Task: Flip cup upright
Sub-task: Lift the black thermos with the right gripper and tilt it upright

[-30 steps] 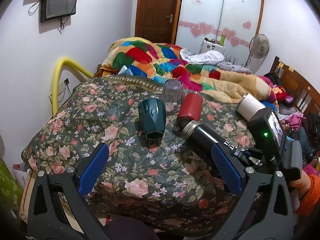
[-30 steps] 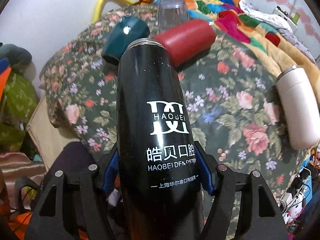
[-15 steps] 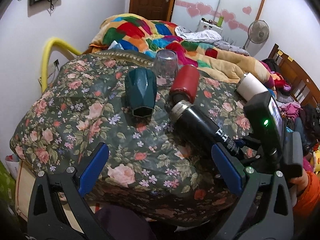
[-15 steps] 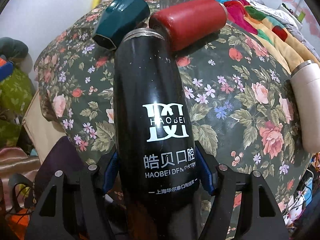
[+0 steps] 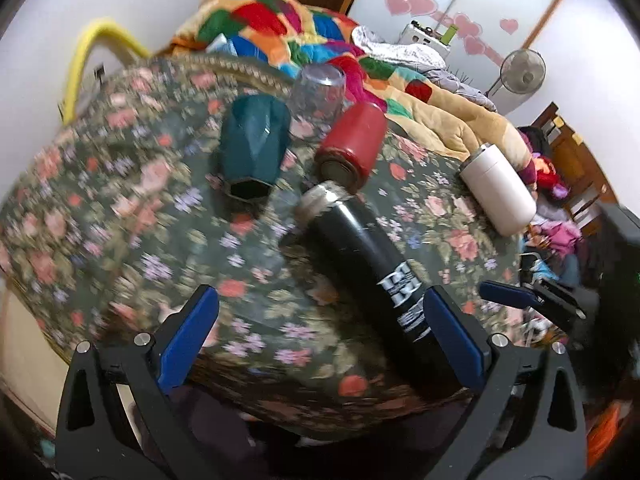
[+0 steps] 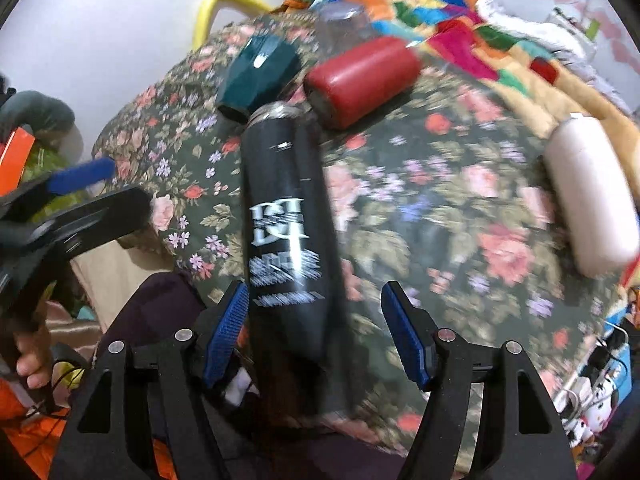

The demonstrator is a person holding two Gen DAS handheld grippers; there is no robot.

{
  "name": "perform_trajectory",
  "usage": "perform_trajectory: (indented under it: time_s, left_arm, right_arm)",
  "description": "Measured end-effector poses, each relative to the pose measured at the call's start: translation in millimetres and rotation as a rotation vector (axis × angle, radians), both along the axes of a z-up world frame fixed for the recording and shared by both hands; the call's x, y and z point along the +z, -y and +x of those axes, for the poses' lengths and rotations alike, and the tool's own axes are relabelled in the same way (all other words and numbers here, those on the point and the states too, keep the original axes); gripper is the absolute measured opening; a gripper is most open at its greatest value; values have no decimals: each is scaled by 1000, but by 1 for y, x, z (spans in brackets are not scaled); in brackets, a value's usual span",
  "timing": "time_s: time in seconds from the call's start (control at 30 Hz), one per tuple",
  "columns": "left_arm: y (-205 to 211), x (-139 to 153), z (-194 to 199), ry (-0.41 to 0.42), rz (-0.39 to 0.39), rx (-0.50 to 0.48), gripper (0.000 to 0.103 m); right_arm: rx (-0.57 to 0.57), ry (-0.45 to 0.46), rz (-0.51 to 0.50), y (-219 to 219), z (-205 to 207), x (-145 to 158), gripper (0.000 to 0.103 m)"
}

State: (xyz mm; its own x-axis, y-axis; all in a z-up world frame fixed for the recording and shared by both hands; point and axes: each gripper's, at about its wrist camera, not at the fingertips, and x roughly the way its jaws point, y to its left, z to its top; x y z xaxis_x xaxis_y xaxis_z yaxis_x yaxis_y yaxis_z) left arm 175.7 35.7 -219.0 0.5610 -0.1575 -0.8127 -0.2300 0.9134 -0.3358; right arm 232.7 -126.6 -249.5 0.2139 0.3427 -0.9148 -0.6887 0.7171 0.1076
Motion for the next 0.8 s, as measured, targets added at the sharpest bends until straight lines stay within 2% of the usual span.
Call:
perform_trajectory:
  time_s: [0.1, 0.17, 0.27, 0.43, 0.63, 0.7, 0.77, 0.8]
  left_arm:
    - [12, -10, 12, -32, -42, -14, 100]
    - [19, -19, 20, -67, -56, -19, 92]
    - [27, -30, 29, -100, -73, -22, 91]
    - [32, -43, 42, -135, -63, 1, 89]
    - [42, -51, 56, -173, 17, -10, 87]
    - [46, -54, 61, -186, 43, -21, 83]
    - [51, -58, 66, -203, 71, -27, 73]
    - [54, -60, 69, -205, 77, -34, 72]
  right_arm:
    - [-62, 74, 7, 25, -5, 16, 66]
    - [-114, 128, 0, 40, -8, 25, 66]
    - [-192, 189, 5, 58, -8, 36, 66]
    - [-266, 162, 115, 79, -16, 43, 66]
    - [-309, 198, 181, 90, -39, 48, 67]
    - [-320, 210, 185, 92, -42, 50, 67]
    - [-334, 227, 174, 95, -45, 50, 67]
    - [-339, 234, 167, 96, -46, 49, 67]
